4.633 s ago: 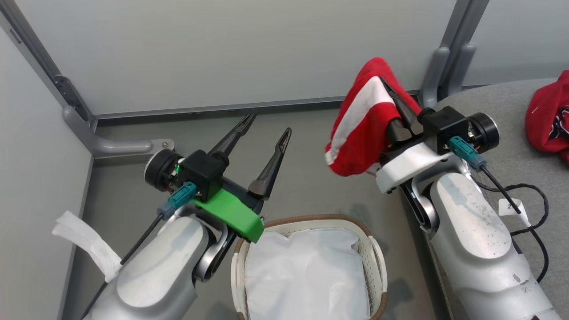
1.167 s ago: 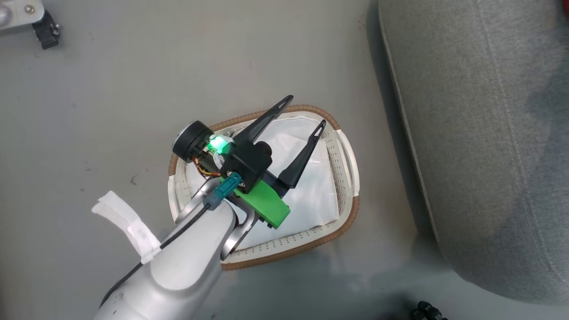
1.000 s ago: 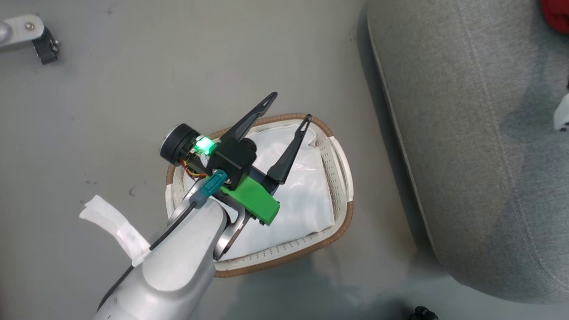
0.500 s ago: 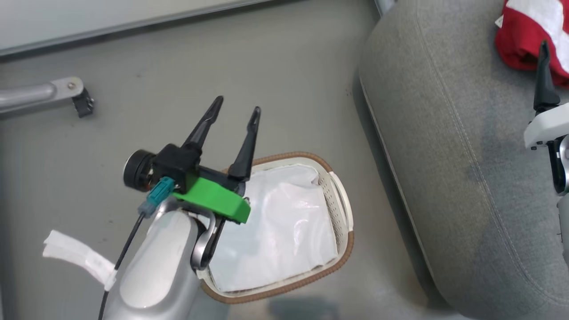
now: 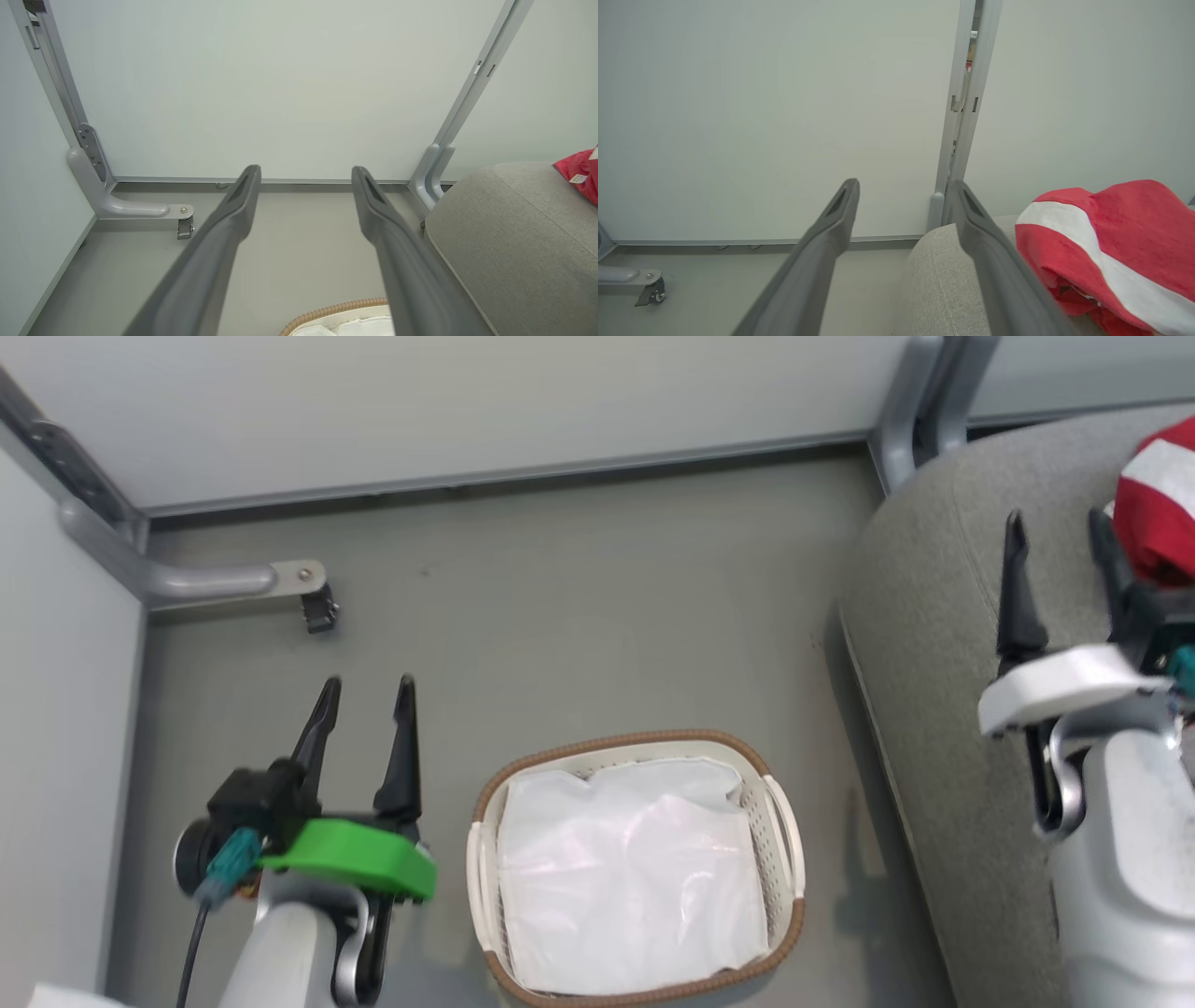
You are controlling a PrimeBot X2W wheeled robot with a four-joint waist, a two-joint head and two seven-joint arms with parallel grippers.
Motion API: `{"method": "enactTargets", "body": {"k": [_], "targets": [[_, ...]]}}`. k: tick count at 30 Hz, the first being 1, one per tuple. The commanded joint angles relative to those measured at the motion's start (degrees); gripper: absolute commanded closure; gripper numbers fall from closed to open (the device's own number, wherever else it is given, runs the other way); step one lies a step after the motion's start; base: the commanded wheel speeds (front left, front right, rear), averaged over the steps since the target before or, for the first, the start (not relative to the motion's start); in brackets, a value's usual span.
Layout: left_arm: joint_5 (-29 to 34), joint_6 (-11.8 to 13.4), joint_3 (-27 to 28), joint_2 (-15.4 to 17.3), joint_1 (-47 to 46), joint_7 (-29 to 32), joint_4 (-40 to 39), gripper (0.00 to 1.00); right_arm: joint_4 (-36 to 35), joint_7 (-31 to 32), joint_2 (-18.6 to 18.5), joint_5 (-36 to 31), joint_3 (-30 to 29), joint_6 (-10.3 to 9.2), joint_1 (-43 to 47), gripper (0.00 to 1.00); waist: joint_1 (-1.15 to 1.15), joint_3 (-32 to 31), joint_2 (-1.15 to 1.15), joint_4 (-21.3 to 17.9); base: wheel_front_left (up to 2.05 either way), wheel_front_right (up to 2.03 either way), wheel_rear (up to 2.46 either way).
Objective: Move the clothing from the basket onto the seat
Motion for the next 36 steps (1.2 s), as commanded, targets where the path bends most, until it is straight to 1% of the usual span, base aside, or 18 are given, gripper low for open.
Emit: {"method": "enactTargets", "body": {"k": [1,4,7,10,13,17,22,36], "targets": [[-0.3,-0.2,1.0,-0.1,2.4,0.0,-0.3,0.00,-1.0,-0.3,0.5,0.8,0.0,-0.08,3.0,0.00,0.00,-4.5,0.21,4.0,0.00,0.00,0.00],[-0.6,-0.4,3.5,-0.2,6.1,0.0,-0.9,0.00,-3.6,-0.3,1.9,2.5,1.0,-0.08,7.8,0.00,0.00,-6.1,0.21,4.9,0.00,0.00,0.00],[-1.1,-0.5,5.7,-0.3,9.5,0.0,-1.7,0.00,-5.7,-0.3,2.2,3.8,2.7,-0.08,11.8,0.00,0.00,-7.2,0.21,5.2,0.00,0.00,0.00],[-1.6,-0.7,7.4,-0.4,12.5,0.0,-2.7,0.00,-7.5,-0.3,2.3,5.7,6.2,-0.08,16.0,0.00,0.00,-8.4,0.21,5.2,0.00,0.00,0.00],[-1.7,-0.9,8.0,-0.5,14.4,0.0,-3.5,0.00,-8.9,-0.3,2.3,7.3,8.1,-0.08,19.4,0.00,0.00,-9.0,0.21,5.1,0.00,0.00,0.00],[-1.8,-0.9,8.2,-0.5,15.9,0.0,-3.9,0.00,-9.0,-0.3,2.3,8.6,9.2,-0.08,23.0,0.00,0.00,-9.7,0.21,4.6,0.00,0.00,0.00],[-1.9,-1.0,7.7,-0.5,17.0,0.0,-3.7,0.00,-8.4,-0.3,2.3,10.7,10.9,-0.08,25.0,0.00,0.00,-10.6,0.21,3.4,0.00,0.00,0.00],[-2.6,-1.1,7.1,-0.5,17.0,0.0,-3.4,0.00,-9.0,-0.3,2.3,11.0,12.0,-0.08,25.8,0.00,0.00,-11.2,0.21,2.2,0.00,0.00,0.00]]}}
